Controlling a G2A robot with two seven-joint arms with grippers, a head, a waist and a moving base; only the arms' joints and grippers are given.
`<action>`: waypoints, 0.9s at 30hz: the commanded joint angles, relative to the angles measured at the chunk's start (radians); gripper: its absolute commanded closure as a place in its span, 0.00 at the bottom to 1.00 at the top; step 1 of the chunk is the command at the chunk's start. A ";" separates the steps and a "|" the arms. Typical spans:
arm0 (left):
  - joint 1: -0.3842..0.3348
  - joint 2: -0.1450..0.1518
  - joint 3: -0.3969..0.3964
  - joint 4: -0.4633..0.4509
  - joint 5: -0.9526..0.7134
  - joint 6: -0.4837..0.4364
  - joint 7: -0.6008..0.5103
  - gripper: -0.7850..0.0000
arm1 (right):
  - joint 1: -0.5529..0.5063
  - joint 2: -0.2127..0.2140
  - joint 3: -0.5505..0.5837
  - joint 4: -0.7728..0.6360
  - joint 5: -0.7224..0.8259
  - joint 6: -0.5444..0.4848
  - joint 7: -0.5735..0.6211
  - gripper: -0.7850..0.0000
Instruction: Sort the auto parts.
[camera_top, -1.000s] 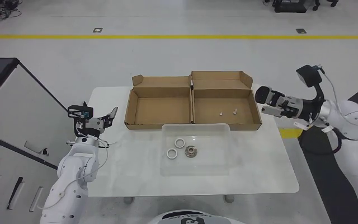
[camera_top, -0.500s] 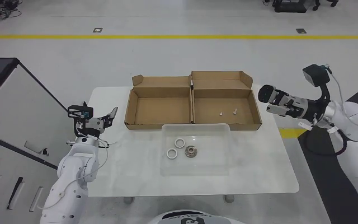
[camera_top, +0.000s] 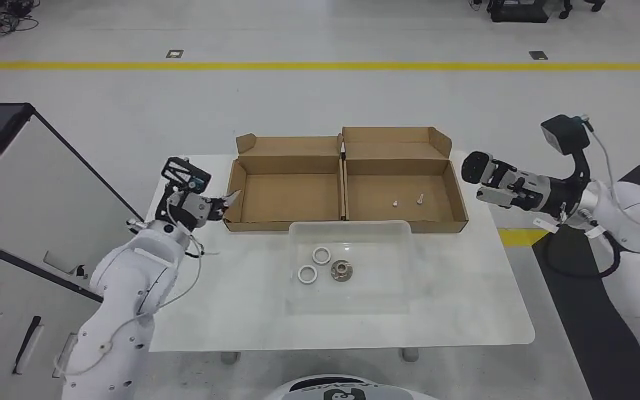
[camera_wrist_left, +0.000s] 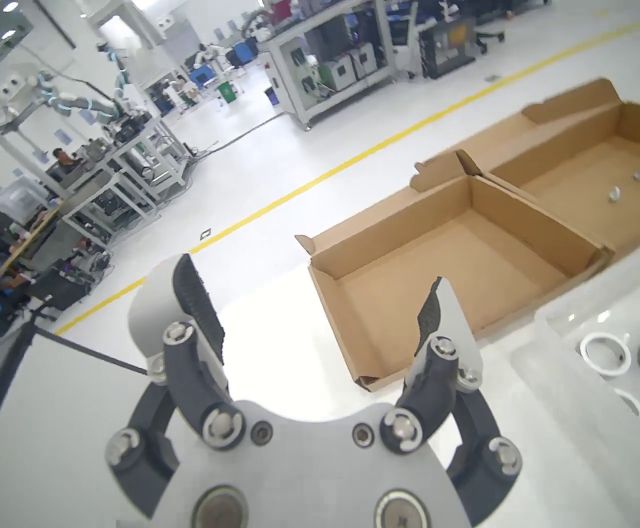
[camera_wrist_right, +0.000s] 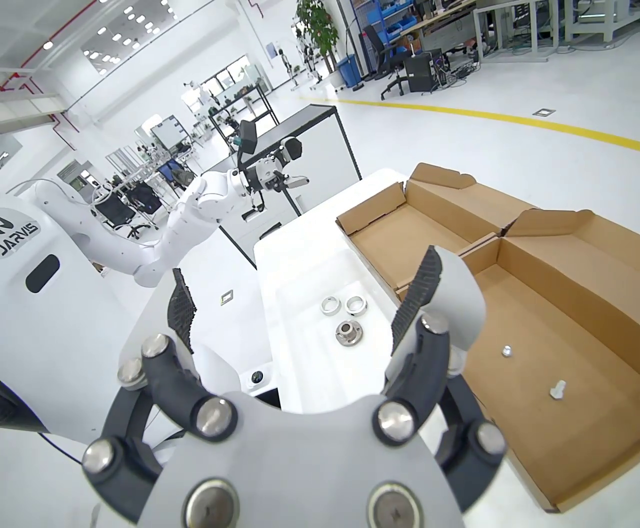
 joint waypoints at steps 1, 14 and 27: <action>-0.025 0.004 0.014 -0.016 0.021 -0.082 -0.055 0.00 | 0.000 0.000 0.000 0.000 0.000 0.000 0.000 0.00; -0.267 0.001 0.181 -0.057 -0.088 -0.228 -0.555 0.00 | 0.000 0.000 0.000 0.000 0.000 0.000 0.000 0.00; -0.514 -0.030 0.515 -0.024 -0.163 -0.134 -0.867 0.00 | 0.000 0.000 0.000 0.000 0.000 0.000 0.000 0.00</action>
